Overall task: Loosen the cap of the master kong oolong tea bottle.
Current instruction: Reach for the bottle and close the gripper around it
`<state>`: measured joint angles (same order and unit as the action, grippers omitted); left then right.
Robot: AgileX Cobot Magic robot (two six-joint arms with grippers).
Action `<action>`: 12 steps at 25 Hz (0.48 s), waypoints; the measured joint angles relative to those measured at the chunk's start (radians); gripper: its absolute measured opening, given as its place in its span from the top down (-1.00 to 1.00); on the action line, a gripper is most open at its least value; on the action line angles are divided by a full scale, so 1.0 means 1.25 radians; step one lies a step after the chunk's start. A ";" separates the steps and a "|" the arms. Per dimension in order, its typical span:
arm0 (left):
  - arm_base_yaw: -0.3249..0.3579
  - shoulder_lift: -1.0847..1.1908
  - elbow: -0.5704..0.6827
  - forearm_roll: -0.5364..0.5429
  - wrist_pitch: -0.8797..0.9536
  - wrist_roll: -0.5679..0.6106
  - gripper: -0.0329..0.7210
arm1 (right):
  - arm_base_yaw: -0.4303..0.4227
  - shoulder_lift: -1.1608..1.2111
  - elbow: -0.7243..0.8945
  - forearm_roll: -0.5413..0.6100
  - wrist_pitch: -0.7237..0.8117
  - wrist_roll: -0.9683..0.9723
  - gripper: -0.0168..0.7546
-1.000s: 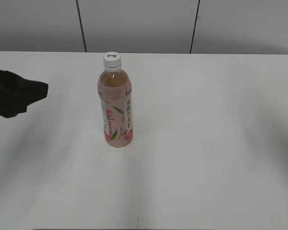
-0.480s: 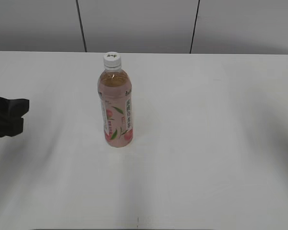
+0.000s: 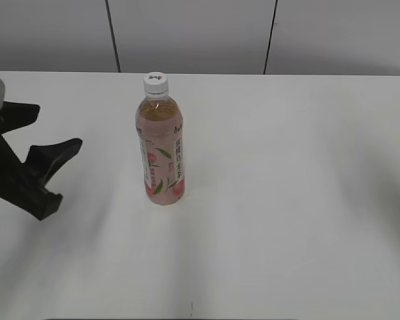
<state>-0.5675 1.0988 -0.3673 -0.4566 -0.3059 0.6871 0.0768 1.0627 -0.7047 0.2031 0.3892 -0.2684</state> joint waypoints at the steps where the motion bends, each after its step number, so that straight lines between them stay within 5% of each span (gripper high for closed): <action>1: 0.000 0.009 0.000 0.013 0.004 -0.005 -0.25 | 0.000 0.000 0.000 0.000 0.000 0.000 -0.35; 12: -0.001 0.175 0.000 0.181 -0.111 -0.248 -0.50 | -0.001 0.000 0.000 0.000 0.000 0.000 -0.35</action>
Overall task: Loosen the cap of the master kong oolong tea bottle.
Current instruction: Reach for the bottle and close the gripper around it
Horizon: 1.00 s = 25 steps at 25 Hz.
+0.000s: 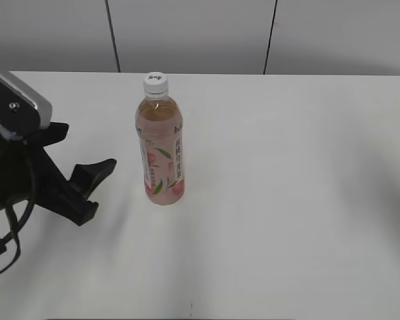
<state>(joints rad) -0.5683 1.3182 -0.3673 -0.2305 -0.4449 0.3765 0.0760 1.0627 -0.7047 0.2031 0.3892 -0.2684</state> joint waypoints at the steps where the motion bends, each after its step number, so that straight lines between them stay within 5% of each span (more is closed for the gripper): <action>1: 0.000 0.018 0.000 0.039 -0.019 -0.038 -0.51 | 0.000 0.000 0.000 0.000 0.000 0.000 -0.35; 7: 0.000 0.099 0.000 0.217 -0.145 -0.179 -0.60 | 0.000 0.000 0.000 0.000 0.000 0.000 -0.35; 25: 0.000 0.368 -0.020 0.269 -0.519 -0.296 -0.68 | 0.000 0.000 0.000 0.000 0.014 0.000 -0.35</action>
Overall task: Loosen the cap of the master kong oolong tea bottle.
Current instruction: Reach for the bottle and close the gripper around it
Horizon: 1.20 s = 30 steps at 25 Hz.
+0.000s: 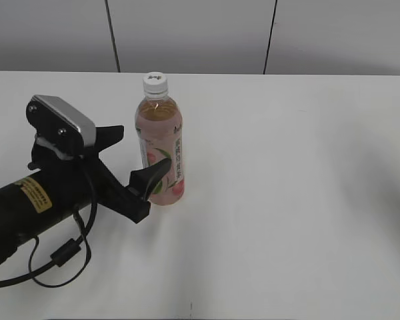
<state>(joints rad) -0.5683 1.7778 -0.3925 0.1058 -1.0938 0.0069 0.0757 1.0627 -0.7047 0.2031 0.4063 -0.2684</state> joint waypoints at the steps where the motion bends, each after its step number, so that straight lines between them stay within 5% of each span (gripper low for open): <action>1: 0.000 0.010 -0.007 0.001 -0.013 -0.006 -0.68 | 0.000 0.000 0.000 0.000 0.004 0.000 -0.35; 22: 0.000 0.126 -0.163 0.006 -0.046 -0.015 -0.64 | 0.000 0.000 0.000 0.000 0.010 -0.001 -0.35; 30: 0.000 0.159 -0.196 0.006 -0.026 -0.015 -0.35 | 0.001 0.000 -0.010 0.000 -0.018 -0.008 -0.35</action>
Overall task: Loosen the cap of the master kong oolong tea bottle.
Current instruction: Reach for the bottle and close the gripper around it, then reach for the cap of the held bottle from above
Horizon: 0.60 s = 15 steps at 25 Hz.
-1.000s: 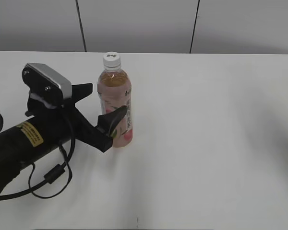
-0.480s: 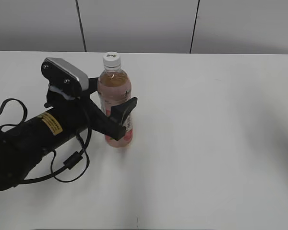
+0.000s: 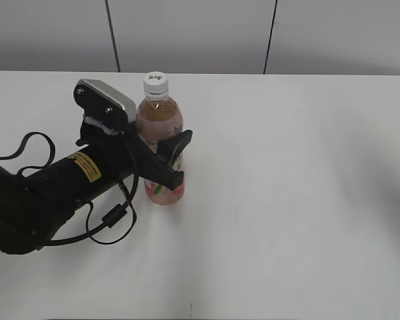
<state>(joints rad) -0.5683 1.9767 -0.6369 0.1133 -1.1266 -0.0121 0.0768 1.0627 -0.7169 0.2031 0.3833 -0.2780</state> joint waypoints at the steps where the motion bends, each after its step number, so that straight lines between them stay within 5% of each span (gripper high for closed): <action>1: 0.000 0.000 0.000 -0.001 0.001 0.000 -0.27 | 0.002 0.000 -0.005 0.000 -0.005 -0.001 -0.35; 7: 0.000 0.000 0.000 0.000 0.002 0.000 -0.26 | 0.041 0.010 -0.068 0.008 0.017 -0.014 -0.35; 15: 0.001 0.002 0.000 0.114 -0.008 0.010 -0.26 | 0.168 0.176 -0.324 0.084 0.288 -0.074 -0.35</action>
<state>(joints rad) -0.5674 1.9786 -0.6369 0.2559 -1.1371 0.0000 0.2864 1.2823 -1.1216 0.3083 0.7428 -0.3708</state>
